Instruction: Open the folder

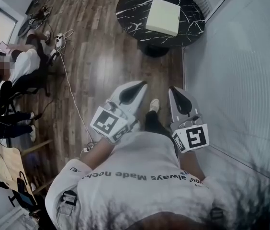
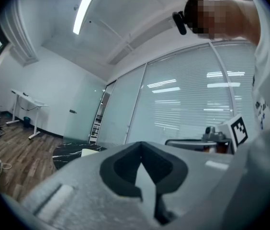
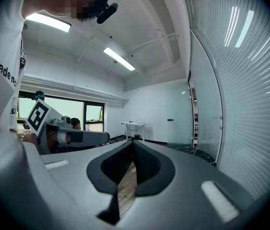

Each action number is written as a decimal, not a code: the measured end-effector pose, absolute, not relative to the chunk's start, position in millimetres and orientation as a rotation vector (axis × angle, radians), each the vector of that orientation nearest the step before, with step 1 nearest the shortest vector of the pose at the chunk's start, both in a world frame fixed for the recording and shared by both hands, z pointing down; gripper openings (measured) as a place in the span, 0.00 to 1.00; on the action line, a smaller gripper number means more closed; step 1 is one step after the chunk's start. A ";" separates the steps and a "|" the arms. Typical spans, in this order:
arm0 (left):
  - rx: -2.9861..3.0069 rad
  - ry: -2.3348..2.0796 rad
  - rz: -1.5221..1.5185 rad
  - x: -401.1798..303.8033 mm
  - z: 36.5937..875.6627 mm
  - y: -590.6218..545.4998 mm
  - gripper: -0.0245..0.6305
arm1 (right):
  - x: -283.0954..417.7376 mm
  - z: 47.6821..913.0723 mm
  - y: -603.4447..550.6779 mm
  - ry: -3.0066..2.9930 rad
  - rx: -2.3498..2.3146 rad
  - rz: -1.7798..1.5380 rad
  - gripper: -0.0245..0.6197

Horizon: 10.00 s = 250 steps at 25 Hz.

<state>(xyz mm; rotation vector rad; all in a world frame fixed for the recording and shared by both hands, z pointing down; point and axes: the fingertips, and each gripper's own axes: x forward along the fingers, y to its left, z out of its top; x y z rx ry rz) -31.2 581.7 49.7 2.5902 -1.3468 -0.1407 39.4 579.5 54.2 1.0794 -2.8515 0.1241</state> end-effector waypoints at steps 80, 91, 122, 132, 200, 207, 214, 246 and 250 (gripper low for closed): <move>2.528 -1.279 0.470 -51.4 283.8 -56.4 0.04 | 70.0 255.2 -55.1 -2.583 1.097 0.434 0.12; 2.483 -1.181 0.661 -27.5 378.7 -71.6 0.04 | 83.9 347.0 -73.5 -2.528 1.078 0.590 0.14; 2.374 -1.092 1.012 -34.9 513.3 -62.6 0.04 | 68.5 499.3 -69.1 -2.430 1.122 0.946 0.31; 2.374 -1.089 1.002 -34.4 511.7 -64.1 0.04 | 66.6 503.0 -71.8 -2.404 1.158 0.998 0.33; 2.372 -1.201 0.681 -96.2 304.6 -64.1 0.04 | -46.1 317.9 -56.5 -2.689 0.627 1.998 0.18; 2.408 -1.250 0.622 -124.9 250.6 -53.9 0.04 | -108.2 297.0 -53.7 -2.752 0.443 1.901 0.12; 2.398 -1.301 0.681 -150.3 242.1 -41.9 0.04 | -170.6 287.9 -48.2 -2.753 0.258 1.918 0.16; 1.999 -1.579 1.162 -308.6 355.5 -12.5 0.04 | -199.4 342.3 -28.0 -2.717 0.377 1.481 0.09; 1.902 -1.617 1.225 -334.5 383.8 -3.0 0.04 | -181.9 335.4 -16.5 -2.720 0.459 1.264 0.08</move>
